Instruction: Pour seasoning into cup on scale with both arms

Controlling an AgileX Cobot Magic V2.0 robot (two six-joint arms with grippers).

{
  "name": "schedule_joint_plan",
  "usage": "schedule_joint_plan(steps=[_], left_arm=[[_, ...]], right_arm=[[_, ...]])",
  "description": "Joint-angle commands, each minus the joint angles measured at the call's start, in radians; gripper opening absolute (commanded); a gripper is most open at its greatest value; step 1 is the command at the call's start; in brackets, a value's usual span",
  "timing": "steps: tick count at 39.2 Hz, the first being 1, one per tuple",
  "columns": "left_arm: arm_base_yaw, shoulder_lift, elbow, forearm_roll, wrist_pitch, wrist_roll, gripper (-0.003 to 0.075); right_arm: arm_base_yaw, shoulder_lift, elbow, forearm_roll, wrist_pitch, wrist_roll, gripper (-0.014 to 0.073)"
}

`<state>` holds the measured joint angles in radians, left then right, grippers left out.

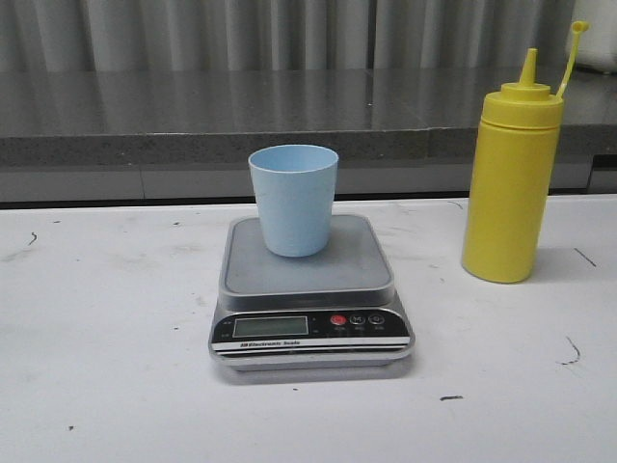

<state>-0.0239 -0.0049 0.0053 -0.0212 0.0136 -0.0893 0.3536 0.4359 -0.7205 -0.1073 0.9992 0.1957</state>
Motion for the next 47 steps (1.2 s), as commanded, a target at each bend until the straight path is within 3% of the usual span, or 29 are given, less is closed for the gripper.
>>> schedule_joint_plan(steps=[1,28,35,40,47], left_arm=[[0.001,-0.018,0.022,-0.008,-0.080,-0.003,-0.0020],[0.001,-0.018,0.022,-0.008,-0.080,-0.003,-0.0020],[0.001,-0.017,0.022,-0.008,-0.080,-0.003,-0.0020],[0.001,-0.017,0.022,-0.008,-0.080,-0.003,-0.0020],[0.001,-0.017,0.022,-0.008,-0.080,-0.003,-0.0020]], right_arm=[[0.002,0.007,-0.031,-0.020,-0.063,-0.009,-0.0123],[0.003,0.003,-0.031,-0.020,-0.062,-0.009,-0.0123],[-0.031,-0.029,-0.004,-0.072,-0.075,-0.009,-0.0123],[-0.089,-0.108,0.081,-0.087,-0.141,-0.011,-0.0122],[-0.162,-0.255,0.265,-0.086,-0.365,-0.024,-0.0122]])
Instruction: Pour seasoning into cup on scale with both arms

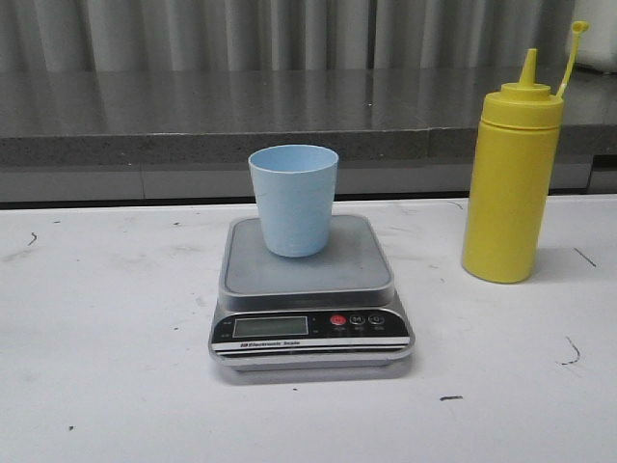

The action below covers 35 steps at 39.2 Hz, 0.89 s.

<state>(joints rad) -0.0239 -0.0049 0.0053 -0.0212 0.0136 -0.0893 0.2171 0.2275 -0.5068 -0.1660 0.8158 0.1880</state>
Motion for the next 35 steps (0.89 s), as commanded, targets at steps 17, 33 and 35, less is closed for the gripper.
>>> schedule_joint_plan(steps=[17,33,35], left_arm=[[0.001,-0.017,0.022,-0.008,-0.080,-0.003,-0.0020],[0.001,-0.017,0.022,-0.008,-0.080,-0.003,-0.0020],[0.001,-0.017,0.022,-0.008,-0.080,-0.003,-0.0020]], right_arm=[[-0.077,-0.254,0.513,-0.018,-0.838,-0.003,-0.0122],[-0.077,-0.254,0.528,-0.017,-0.884,-0.003,-0.0122],[-0.077,-0.254,0.528,-0.017,-0.883,-0.003,-0.0122]])
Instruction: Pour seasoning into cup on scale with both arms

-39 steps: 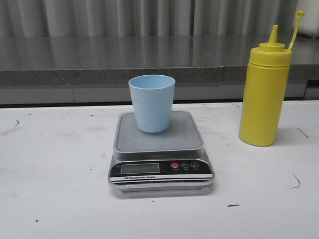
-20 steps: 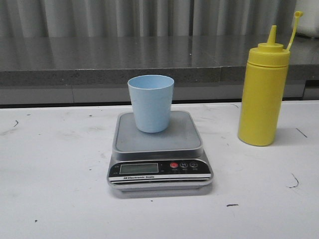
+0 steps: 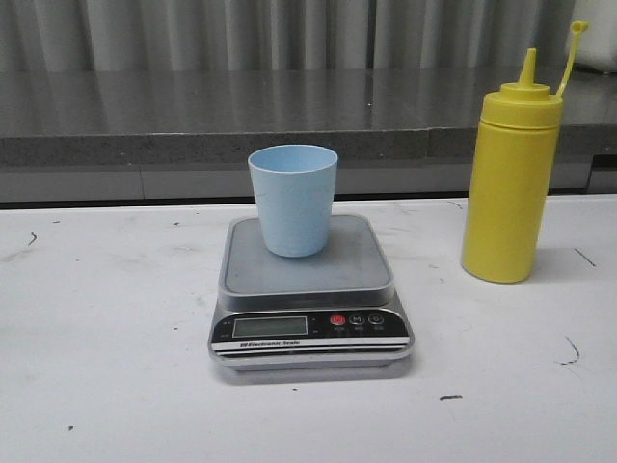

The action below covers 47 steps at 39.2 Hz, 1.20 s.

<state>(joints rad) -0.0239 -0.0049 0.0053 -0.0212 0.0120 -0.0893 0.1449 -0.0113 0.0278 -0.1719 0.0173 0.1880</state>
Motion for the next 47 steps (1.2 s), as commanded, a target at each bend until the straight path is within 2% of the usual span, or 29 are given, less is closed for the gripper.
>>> schedule_joint_plan(steps=[1,4,7,9,12,14,18,22,29,47], left_arm=[[0.001,-0.017,0.022,-0.008,-0.079,-0.003,-0.0020],[0.001,-0.017,0.022,-0.008,-0.079,-0.003,-0.0020],[0.001,-0.017,0.022,-0.008,-0.079,-0.003,-0.0020],[0.001,-0.017,0.022,-0.008,-0.079,-0.003,-0.0020],[0.001,-0.017,0.022,-0.008,-0.079,-0.003,-0.0020],[0.001,-0.017,0.022,-0.008,-0.079,-0.003,-0.0020],[0.001,-0.017,0.022,-0.008,-0.079,-0.003,-0.0020],[0.001,-0.017,0.022,-0.008,-0.079,-0.003,-0.0020],[0.001,-0.017,0.022,-0.008,-0.079,-0.003,-0.0020],[0.001,-0.017,0.022,-0.008,-0.079,-0.003,-0.0020]], right_arm=[[-0.005,-0.015,-0.007,-0.012,-0.089,-0.003,-0.0122],[-0.005,-0.015,-0.007,-0.008,-0.086,-0.003,-0.0122],[-0.005,-0.015,-0.007,0.051,-0.068,-0.042,-0.0122],[-0.005,-0.016,-0.007,0.115,-0.058,-0.115,-0.0122],[-0.005,-0.016,-0.007,0.289,-0.051,-0.294,-0.0122],[-0.023,-0.016,-0.007,0.311,-0.054,-0.329,-0.0122],[-0.078,-0.016,-0.007,0.258,-0.054,-0.249,-0.0122],[-0.083,-0.016,-0.007,0.141,-0.045,-0.143,-0.0122],[-0.083,-0.016,-0.007,0.156,0.002,-0.143,-0.0122],[-0.083,-0.016,-0.007,0.172,-0.042,-0.144,-0.0122]])
